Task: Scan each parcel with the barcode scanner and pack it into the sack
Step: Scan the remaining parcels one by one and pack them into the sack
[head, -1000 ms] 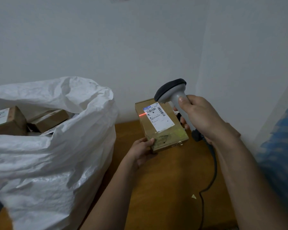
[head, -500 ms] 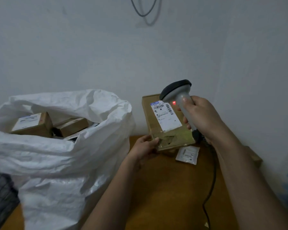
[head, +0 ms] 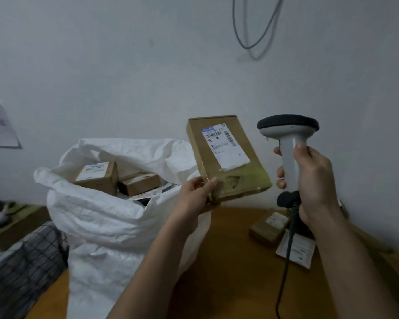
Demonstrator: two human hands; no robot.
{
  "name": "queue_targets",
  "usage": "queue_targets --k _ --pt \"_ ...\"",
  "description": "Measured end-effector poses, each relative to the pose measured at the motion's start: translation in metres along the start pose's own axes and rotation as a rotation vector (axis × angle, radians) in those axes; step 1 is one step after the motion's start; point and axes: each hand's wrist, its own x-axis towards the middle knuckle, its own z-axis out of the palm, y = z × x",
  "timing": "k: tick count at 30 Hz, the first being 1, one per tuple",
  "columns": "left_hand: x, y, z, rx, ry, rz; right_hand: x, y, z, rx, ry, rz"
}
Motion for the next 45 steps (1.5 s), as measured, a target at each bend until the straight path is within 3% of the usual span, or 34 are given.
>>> queue_targets --k 7,10,12,16,18,21,24,29,36,45 --pt "0.007 0.059 -0.040 -0.158 0.481 0.128 0.001 0.011 0.012 -0.011 -0.069 0.064" --pt "0.012 0.059 -0.046 0.159 0.718 0.083 -0.001 0.019 0.016 -0.036 -0.103 0.096" --pt "0.006 0.049 -0.042 0.456 0.782 0.098 -0.001 0.023 0.018 -0.046 -0.115 0.112" --pt "-0.008 0.011 -0.035 1.036 0.666 0.337 -0.003 0.030 0.020 -0.049 -0.112 0.138" --pt "-0.009 -0.001 -0.036 1.327 0.593 0.305 -0.005 0.034 0.019 -0.050 -0.109 0.149" --pt "-0.010 -0.009 -0.036 1.520 0.514 0.196 -0.009 0.039 0.016 -0.074 -0.096 0.158" --pt "-0.012 -0.012 -0.036 1.577 0.527 0.249 -0.012 0.041 0.010 -0.087 -0.066 0.162" --pt "-0.015 0.000 -0.032 1.536 0.803 0.586 -0.017 0.044 0.002 -0.061 -0.018 0.185" --pt "-0.024 -0.029 -0.028 1.627 0.724 0.651 -0.029 0.052 -0.003 -0.093 -0.006 0.211" --pt "-0.023 -0.071 -0.017 1.670 0.619 1.015 -0.041 0.061 -0.021 -0.126 0.065 0.253"
